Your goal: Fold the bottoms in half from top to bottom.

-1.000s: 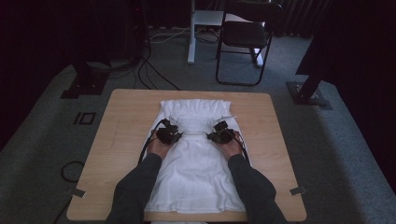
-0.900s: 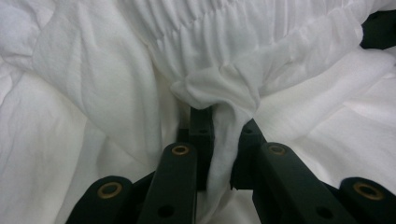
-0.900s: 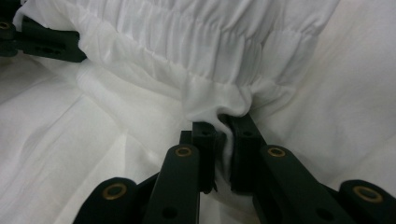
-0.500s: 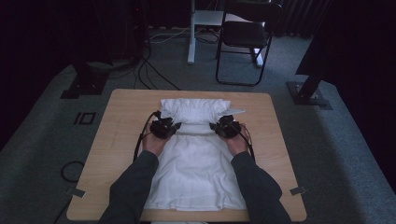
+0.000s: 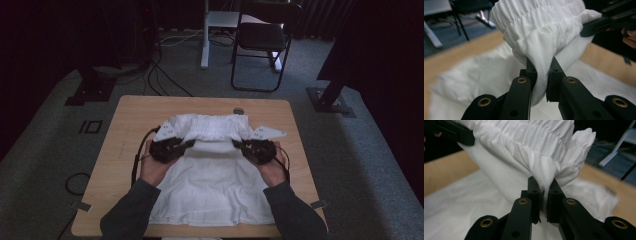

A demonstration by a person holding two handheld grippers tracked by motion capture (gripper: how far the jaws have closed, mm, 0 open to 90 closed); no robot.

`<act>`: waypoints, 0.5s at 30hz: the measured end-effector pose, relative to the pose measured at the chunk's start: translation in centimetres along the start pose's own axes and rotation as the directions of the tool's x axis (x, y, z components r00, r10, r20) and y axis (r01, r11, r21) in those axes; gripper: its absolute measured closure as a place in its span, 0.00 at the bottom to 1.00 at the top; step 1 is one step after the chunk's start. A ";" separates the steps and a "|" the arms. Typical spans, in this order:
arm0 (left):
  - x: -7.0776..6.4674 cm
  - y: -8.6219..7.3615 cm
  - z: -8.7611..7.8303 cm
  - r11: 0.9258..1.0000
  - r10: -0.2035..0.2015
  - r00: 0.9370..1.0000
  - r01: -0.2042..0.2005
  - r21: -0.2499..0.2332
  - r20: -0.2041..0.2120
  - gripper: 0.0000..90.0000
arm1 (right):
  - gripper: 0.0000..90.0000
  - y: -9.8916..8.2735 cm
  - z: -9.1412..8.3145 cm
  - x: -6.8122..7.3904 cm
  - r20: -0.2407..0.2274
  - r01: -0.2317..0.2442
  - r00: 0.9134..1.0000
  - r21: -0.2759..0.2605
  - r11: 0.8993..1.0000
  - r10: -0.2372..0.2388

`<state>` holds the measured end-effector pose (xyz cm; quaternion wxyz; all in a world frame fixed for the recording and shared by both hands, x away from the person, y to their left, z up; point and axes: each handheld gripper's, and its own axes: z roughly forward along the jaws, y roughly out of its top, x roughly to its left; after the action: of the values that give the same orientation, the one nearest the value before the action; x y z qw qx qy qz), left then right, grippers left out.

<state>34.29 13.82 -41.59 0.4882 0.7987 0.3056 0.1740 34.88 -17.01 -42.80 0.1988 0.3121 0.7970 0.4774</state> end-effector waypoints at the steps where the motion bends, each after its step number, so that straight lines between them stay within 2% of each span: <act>1: -0.4 -1.1 0.3 1.000 0.001 1.000 -0.001 0.021 0.006 0.93 | 0.93 0.0 0.0 0.0 0.000 0.000 1.000 0.000 1.000 0.000; 3: -1.0 -3.3 1.1 0.998 -0.017 1.000 0.016 0.062 0.022 0.93 | 0.93 -2.3 0.5 0.6 -0.016 -0.003 1.000 0.052 0.999 0.004; 5: -1.2 -5.8 2.4 0.992 -0.046 0.998 0.041 0.116 0.038 0.92 | 0.93 -4.3 1.3 0.8 -0.036 -0.025 0.999 0.106 0.994 0.029; 7: -1.1 -8.1 3.8 0.981 -0.080 0.996 0.070 0.181 0.044 0.92 | 0.92 -6.5 2.4 0.9 -0.052 -0.056 0.997 0.162 0.985 0.065; 8: -1.1 -9.4 4.6 0.974 -0.102 0.994 0.090 0.207 0.046 0.92 | 0.92 -8.6 3.6 1.0 -0.063 -0.082 0.993 0.218 0.973 0.097; 9: -1.2 -10.1 5.0 0.969 -0.106 0.993 0.094 0.227 0.044 0.92 | 0.92 -8.6 3.6 1.0 -0.063 -0.082 0.993 0.218 0.973 0.097; 10: -1.4 -11.2 5.8 0.959 -0.111 0.993 0.100 0.266 0.028 0.90 | 0.92 -10.0 4.6 1.2 -0.059 -0.081 0.993 0.261 0.962 0.100; 11: -1.5 -12.0 6.3 0.952 -0.113 0.993 0.102 0.289 0.023 0.90 | 0.92 -10.0 4.6 1.2 -0.059 -0.081 0.993 0.261 0.962 0.100; 12: -1.5 -12.4 6.3 0.960 -0.124 0.992 0.111 0.256 0.035 0.87 | 0.92 -10.8 5.3 1.3 -0.055 -0.092 0.992 0.286 0.954 0.112; 13: -1.4 -12.4 6.3 0.959 -0.139 0.989 0.125 0.255 0.039 0.87 | 0.92 -10.8 5.3 1.3 -0.055 -0.092 0.992 0.286 0.954 0.112; 14: -1.3 -12.3 6.2 0.956 -0.145 0.989 0.130 0.263 0.041 0.82 | 0.91 -10.9 5.4 1.0 -0.065 -0.120 0.988 0.282 0.952 0.143; 15: -1.3 -12.1 6.1 0.954 -0.153 0.987 0.137 0.266 0.041 0.82 | 0.91 -10.9 5.4 1.0 -0.065 -0.120 0.988 0.282 0.952 0.143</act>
<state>32.98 12.94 -55.12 0.3988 0.8367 0.3685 0.0713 34.09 -16.71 -54.97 0.0871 0.3688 0.8410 0.3861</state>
